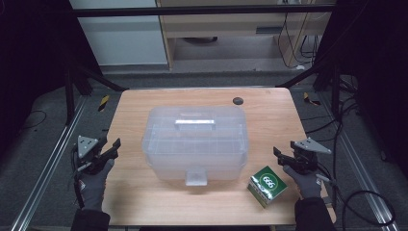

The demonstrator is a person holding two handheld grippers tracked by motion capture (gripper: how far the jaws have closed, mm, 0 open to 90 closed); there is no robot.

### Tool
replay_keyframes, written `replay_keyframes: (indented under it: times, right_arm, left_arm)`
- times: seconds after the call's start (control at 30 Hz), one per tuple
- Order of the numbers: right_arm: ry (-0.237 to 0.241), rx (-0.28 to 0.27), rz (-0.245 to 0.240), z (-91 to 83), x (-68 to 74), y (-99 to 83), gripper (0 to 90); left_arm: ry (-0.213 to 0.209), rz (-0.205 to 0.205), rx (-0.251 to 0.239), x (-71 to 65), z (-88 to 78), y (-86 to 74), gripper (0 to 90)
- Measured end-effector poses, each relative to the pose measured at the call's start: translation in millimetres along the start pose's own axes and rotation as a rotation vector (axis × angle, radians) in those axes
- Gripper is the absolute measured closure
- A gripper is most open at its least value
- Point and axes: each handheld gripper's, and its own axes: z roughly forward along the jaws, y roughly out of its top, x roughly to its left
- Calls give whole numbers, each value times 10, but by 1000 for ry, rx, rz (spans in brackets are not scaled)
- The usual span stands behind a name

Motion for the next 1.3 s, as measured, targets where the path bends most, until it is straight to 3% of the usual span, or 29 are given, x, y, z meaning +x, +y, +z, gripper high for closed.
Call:
replay_keyframes:
  times: [0.27, 0.3, 0.67, 0.97, 1.17, 1.3]
  right_arm:
    - [10, -9, -18, -11, 45, 15, 284]
    - [10, -7, -25, -13, 47, 15, 282]
    - [0, 17, -56, 11, 57, 6, 257]
    - [2, 23, -58, 20, 65, 10, 255]
    - [-2, 28, -66, 27, 71, 4, 263]
    - [-1, 25, -66, 11, 75, 14, 277]
  left_arm:
    - [-78, 13, -32, -92, -115, 184, 430]
    - [-96, 30, -34, -119, -135, 222, 417]
    - [-173, 52, -36, -206, -164, 367, 381]
    - [-233, 115, -45, -298, -203, 525, 345]
    - [-253, 144, -56, -323, -210, 655, 354]
    - [-258, 190, -62, -362, -245, 817, 362]
